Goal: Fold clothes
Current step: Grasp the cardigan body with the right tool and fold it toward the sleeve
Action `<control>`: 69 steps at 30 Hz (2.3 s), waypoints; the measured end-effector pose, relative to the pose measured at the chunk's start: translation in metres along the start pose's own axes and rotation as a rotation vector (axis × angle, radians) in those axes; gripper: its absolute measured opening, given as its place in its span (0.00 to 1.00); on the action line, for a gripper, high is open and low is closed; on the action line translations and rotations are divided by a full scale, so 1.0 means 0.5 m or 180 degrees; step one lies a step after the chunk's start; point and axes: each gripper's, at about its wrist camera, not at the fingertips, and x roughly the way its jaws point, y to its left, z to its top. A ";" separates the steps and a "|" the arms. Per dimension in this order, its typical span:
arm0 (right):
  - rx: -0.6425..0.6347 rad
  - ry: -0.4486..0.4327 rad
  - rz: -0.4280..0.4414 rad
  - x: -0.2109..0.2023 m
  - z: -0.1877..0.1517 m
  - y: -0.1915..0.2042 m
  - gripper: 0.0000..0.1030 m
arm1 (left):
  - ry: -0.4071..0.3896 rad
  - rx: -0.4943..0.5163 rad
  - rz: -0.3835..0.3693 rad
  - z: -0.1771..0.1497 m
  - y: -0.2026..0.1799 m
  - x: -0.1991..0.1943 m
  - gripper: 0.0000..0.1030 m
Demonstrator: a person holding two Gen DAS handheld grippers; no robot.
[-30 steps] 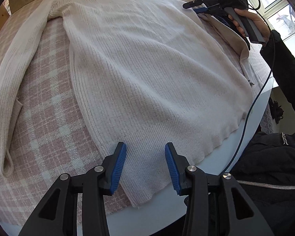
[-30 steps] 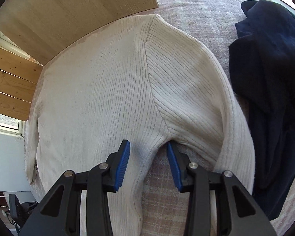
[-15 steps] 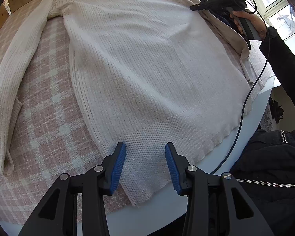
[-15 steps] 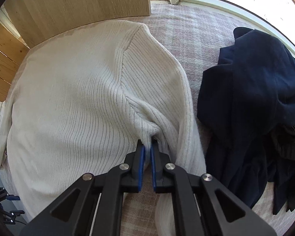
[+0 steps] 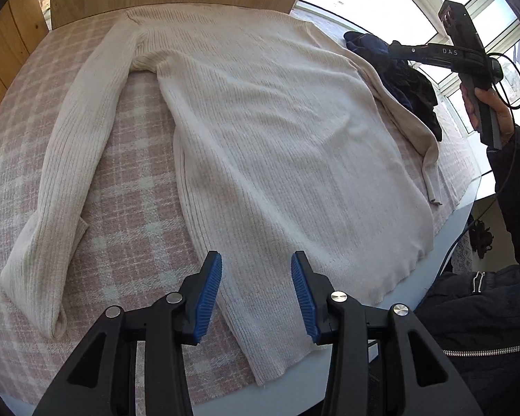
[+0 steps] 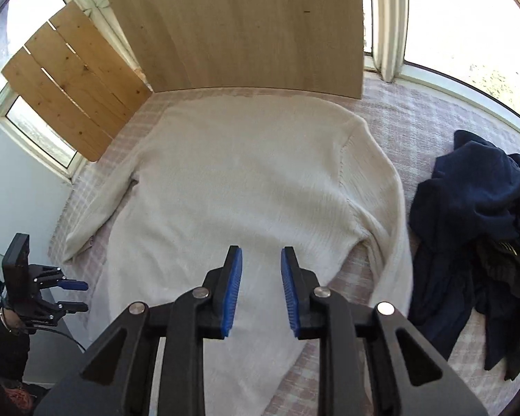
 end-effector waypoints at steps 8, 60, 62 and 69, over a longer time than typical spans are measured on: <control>-0.1020 0.0525 0.0351 0.268 0.039 0.262 0.03 | -0.0026 0.0059 -0.0215 0.044 0.022 0.041 0.39; -0.1158 0.1016 0.0496 0.496 0.214 0.323 0.05 | -0.0474 -0.0590 0.0607 0.055 0.256 -0.060 0.49; -0.1130 0.0976 0.0520 0.526 0.225 0.336 0.05 | -0.0496 -0.0659 0.0778 0.064 0.287 -0.064 0.49; -0.0898 0.0874 0.0842 0.489 0.265 0.314 0.05 | -0.0672 -0.0659 0.0941 0.081 0.313 -0.114 0.49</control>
